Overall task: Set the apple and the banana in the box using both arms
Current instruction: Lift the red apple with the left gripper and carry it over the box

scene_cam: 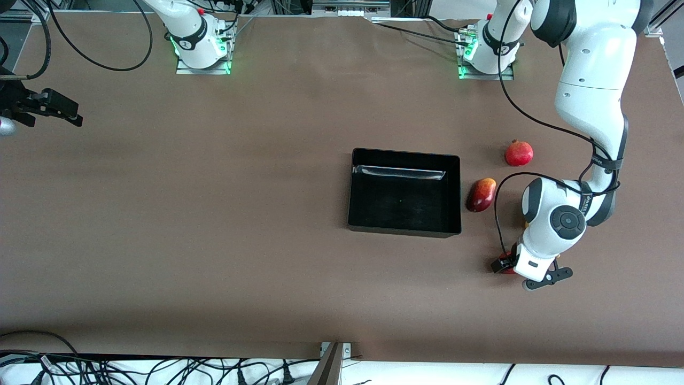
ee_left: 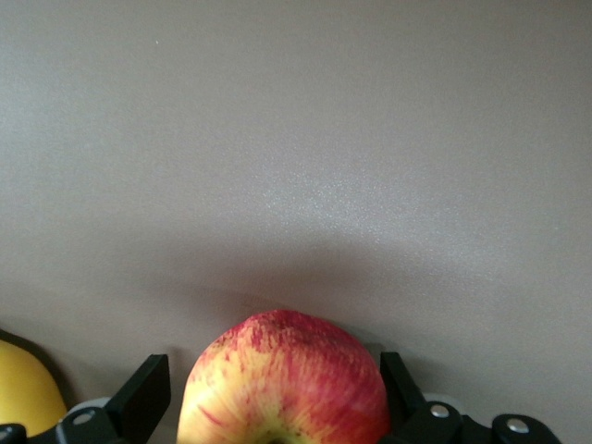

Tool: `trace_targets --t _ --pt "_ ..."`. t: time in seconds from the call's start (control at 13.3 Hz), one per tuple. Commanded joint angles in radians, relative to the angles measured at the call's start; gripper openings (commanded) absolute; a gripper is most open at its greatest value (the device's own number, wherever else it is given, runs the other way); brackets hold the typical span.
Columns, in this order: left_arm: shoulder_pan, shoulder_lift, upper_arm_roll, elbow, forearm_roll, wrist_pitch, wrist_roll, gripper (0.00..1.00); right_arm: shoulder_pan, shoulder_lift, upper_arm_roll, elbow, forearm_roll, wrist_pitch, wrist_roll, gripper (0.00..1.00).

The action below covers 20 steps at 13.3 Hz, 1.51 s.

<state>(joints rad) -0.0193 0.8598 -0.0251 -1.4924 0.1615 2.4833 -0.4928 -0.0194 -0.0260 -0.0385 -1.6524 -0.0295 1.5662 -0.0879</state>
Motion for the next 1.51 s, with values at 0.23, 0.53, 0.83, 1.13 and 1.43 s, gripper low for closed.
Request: trace_targets --t 0.23,0.53,0.83,1.13,1.43 --pt "-0.005 0.008 0.008 0.004 -0.008 0.008 -0.007 1.00 0.004 0.000 -0.004 0.011 0.017 -0.011 0.005 1.00" --pt "-0.005 0.007 0.010 0.004 -0.011 0.008 -0.009 1.00 0.004 0.000 -0.004 0.011 0.017 -0.011 0.005 1.00" --pt "-0.004 0.007 0.008 0.006 -0.011 0.008 -0.082 0.27 0.004 0.000 -0.004 0.011 0.017 -0.011 0.005 1.00" --pt "-0.007 0.005 0.010 0.008 -0.007 0.000 -0.078 0.00 0.004 0.000 -0.004 0.011 0.017 -0.012 0.002 1.00" --pt "-0.021 -0.040 -0.001 0.012 -0.003 -0.120 -0.075 0.00 0.004 0.000 -0.004 0.011 0.019 -0.028 0.007 1.00"
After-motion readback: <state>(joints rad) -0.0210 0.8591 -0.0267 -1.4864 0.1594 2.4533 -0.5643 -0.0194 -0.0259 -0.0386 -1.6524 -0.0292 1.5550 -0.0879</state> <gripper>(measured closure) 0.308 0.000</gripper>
